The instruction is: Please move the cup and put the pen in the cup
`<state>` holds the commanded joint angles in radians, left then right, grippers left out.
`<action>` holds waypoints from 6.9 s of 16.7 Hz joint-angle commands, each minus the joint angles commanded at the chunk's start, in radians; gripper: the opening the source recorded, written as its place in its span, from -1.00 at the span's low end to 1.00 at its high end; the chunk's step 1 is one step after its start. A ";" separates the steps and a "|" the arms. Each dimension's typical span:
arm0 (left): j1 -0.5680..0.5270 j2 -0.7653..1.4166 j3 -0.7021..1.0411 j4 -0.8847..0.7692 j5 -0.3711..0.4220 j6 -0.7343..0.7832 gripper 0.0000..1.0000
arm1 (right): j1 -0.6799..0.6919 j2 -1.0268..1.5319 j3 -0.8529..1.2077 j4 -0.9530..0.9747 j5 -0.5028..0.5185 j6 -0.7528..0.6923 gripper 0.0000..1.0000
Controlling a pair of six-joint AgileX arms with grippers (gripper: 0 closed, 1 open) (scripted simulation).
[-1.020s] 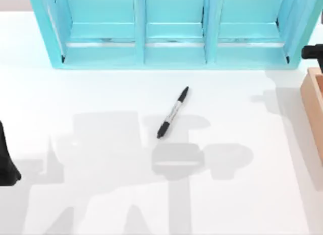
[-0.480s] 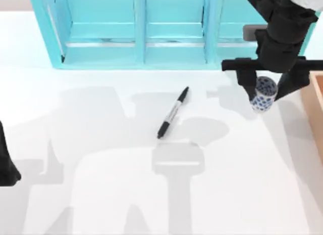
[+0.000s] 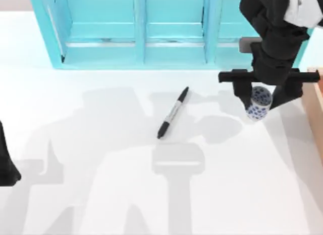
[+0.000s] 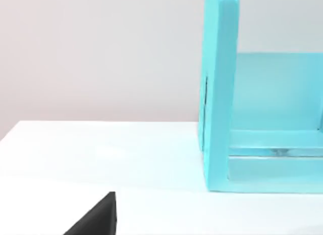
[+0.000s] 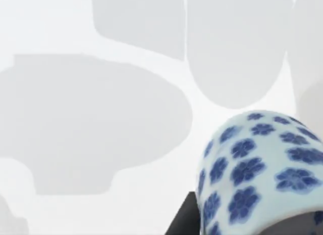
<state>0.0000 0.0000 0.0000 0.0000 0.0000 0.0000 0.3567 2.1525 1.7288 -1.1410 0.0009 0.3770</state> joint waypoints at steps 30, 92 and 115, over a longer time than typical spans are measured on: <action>0.000 0.000 0.000 0.000 0.000 0.000 1.00 | 0.000 0.019 0.012 -0.010 0.000 0.001 1.00; 0.000 0.000 0.000 0.000 0.000 0.000 1.00 | 0.242 0.383 0.290 0.264 -0.099 0.706 -0.51; 0.000 0.000 0.000 0.000 0.000 0.000 1.00 | 0.362 -0.088 0.013 0.079 -0.045 0.795 -1.00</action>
<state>0.0000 0.0000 0.0000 0.0000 0.0000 0.0000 0.7189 2.0641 1.7420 -1.0623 -0.0439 1.1720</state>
